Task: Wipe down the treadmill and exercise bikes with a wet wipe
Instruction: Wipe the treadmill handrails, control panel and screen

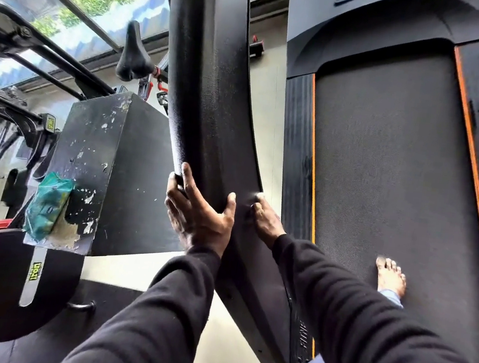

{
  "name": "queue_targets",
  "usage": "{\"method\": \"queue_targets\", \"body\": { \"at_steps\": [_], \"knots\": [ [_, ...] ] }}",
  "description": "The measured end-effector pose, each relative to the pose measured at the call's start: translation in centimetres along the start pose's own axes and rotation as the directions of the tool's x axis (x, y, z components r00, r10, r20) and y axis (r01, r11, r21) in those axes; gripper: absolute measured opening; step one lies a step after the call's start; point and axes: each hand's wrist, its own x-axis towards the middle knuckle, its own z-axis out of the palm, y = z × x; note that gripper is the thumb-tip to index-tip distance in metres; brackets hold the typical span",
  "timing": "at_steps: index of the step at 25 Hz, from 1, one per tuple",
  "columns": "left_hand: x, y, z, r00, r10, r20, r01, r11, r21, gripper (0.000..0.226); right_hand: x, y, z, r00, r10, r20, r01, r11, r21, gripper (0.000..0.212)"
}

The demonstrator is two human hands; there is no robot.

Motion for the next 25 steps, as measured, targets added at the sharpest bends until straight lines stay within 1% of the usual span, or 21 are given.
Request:
{"method": "queue_targets", "body": {
  "at_steps": [2, 4, 6, 7, 9, 11, 13, 15, 18, 21, 24, 25],
  "knots": [
    [0.1, -0.1, 0.1, 1.000, 0.002, 0.006, -0.002, 1.000, -0.006, 0.099, -1.7, -1.0, -0.3, 0.998, -0.043, -0.039, 0.044, 0.999, 0.025, 0.049],
    [0.1, 0.0, 0.2, 1.000, -0.001, 0.005, 0.001, 1.000, -0.002, 0.097, -2.4, -0.9, -0.1, 0.997, -0.074, -0.023, 0.075, 0.997, 0.011, 0.052],
    [0.0, 0.0, 0.1, 1.000, -0.002, 0.005, 0.002, 1.000, -0.003, 0.097, -3.1, -1.0, 0.2, 0.995, -0.087, -0.046, 0.088, 0.995, 0.034, 0.053],
    [0.1, 0.0, 0.1, 1.000, -0.003, 0.006, 0.003, 1.000, -0.006, 0.096, -3.2, -0.8, 0.5, 0.991, -0.120, -0.065, 0.124, 0.990, 0.064, 0.055],
    [0.1, 0.0, 0.1, 1.000, -0.006, 0.012, 0.006, 1.000, -0.011, 0.096, -4.1, -0.5, 0.8, 0.981, -0.183, -0.056, 0.189, 0.976, 0.105, 0.059],
    [0.0, -0.1, 0.1, 1.000, -0.008, 0.015, 0.008, 1.000, -0.006, 0.096, -5.0, -0.3, 1.0, 0.985, -0.169, -0.015, 0.170, 0.981, 0.089, 0.059],
    [0.0, -0.1, 0.0, 1.000, 0.000, 0.014, 0.000, 1.000, -0.005, 0.095, -5.6, -0.7, 1.1, 0.983, -0.178, -0.050, 0.183, 0.979, 0.095, 0.059],
    [0.1, -0.2, 0.0, 1.000, 0.004, 0.013, -0.004, 1.000, -0.013, 0.094, -6.1, -1.6, 1.1, 0.965, -0.247, -0.090, 0.257, 0.958, 0.125, 0.059],
    [-0.1, -0.2, 0.0, 1.000, 0.005, 0.009, -0.005, 1.000, -0.020, 0.090, -7.4, -2.4, 1.2, 0.972, -0.225, -0.072, 0.235, 0.957, 0.171, 0.063],
    [0.0, -0.1, 0.0, 1.000, -0.002, 0.009, 0.003, 0.999, -0.032, 0.088, -8.5, -2.5, 1.3, 0.939, -0.331, -0.089, 0.342, 0.922, 0.179, 0.064],
    [-0.1, -0.2, -0.1, 1.000, -0.007, 0.021, 0.008, 1.000, -0.026, 0.088, -9.4, -2.8, 1.3, 0.953, -0.299, -0.058, 0.304, 0.942, 0.143, 0.062],
    [-0.2, -0.1, -0.1, 1.000, -0.006, 0.023, 0.007, 1.000, -0.027, 0.088, -9.6, -2.9, 1.3, 0.946, -0.316, -0.070, 0.323, 0.937, 0.130, 0.062]
  ]
}}
